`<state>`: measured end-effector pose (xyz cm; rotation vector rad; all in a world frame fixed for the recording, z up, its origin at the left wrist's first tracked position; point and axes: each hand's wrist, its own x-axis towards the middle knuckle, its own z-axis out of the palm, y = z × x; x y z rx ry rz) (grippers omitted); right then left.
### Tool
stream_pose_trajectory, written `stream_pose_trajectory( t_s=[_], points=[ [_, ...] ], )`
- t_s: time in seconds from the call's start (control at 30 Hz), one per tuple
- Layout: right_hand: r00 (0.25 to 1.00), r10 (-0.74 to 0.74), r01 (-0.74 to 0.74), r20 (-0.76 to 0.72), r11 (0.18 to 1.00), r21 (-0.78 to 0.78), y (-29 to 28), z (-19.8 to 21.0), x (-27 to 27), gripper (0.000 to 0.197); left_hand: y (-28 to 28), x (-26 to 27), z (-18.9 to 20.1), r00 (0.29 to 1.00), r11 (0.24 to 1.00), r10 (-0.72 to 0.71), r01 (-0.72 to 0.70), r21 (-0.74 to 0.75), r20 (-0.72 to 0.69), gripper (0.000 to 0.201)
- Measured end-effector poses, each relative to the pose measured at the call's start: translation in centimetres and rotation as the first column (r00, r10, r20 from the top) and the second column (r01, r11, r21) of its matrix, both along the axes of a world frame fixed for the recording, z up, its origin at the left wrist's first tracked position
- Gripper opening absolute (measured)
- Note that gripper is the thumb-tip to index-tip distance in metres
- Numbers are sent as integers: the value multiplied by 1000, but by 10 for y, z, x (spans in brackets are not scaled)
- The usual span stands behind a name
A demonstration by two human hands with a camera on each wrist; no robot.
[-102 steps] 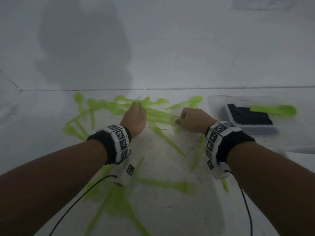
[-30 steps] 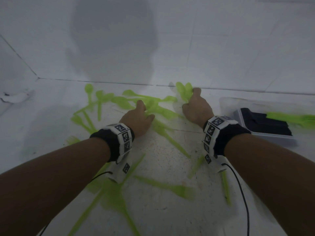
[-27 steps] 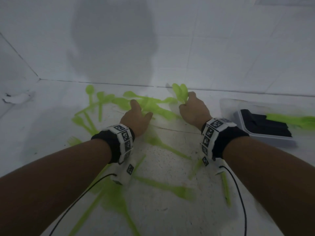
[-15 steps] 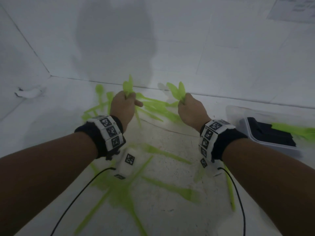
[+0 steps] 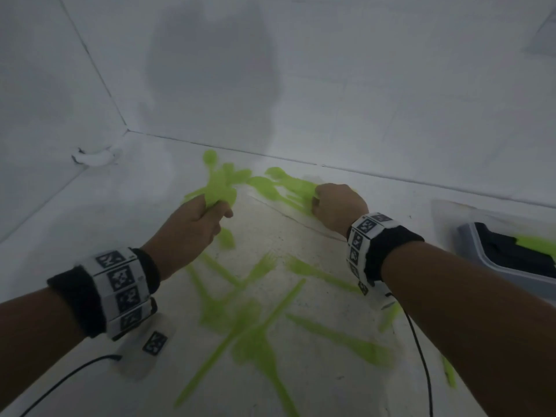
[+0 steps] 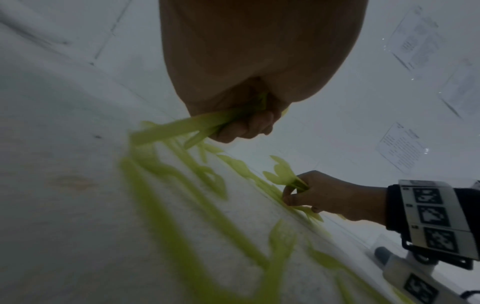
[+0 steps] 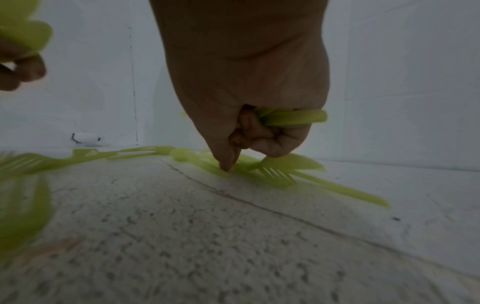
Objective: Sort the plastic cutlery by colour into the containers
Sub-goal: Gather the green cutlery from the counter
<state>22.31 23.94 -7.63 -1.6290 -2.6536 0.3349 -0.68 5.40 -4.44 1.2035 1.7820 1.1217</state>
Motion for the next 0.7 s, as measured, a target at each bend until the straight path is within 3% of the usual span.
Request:
stream_pose_trajectory(
  t_s=[0.13, 0.2, 0.43, 0.6, 0.7],
  points=[
    [993, 28, -31, 119, 999, 21, -1, 5, -6, 17, -15, -17, -4, 1000, 999, -7, 6, -43, -11, 31],
    [995, 27, -29, 97, 999, 21, -3, 7, -5, 15, -17, -21, -5, 999, 999, -1, -1, -54, -39, 31],
    [975, 33, 3, -218, 987, 159, -5, 26, 2, 25, -3, -15, -3, 980, 996, -61, 47, -80, -188, 33],
    [856, -63, 55, -513, 998, -32, -4, 33, 12, 31, 22, 6, -2, 925, 973, -215, 176, -149, -313, 40],
    [800, -135, 81, -585, 990, -117, 0, 36, 17, 23, 38, 22, -4, 900, 963, -255, 203, -177, -354, 48]
  ],
)
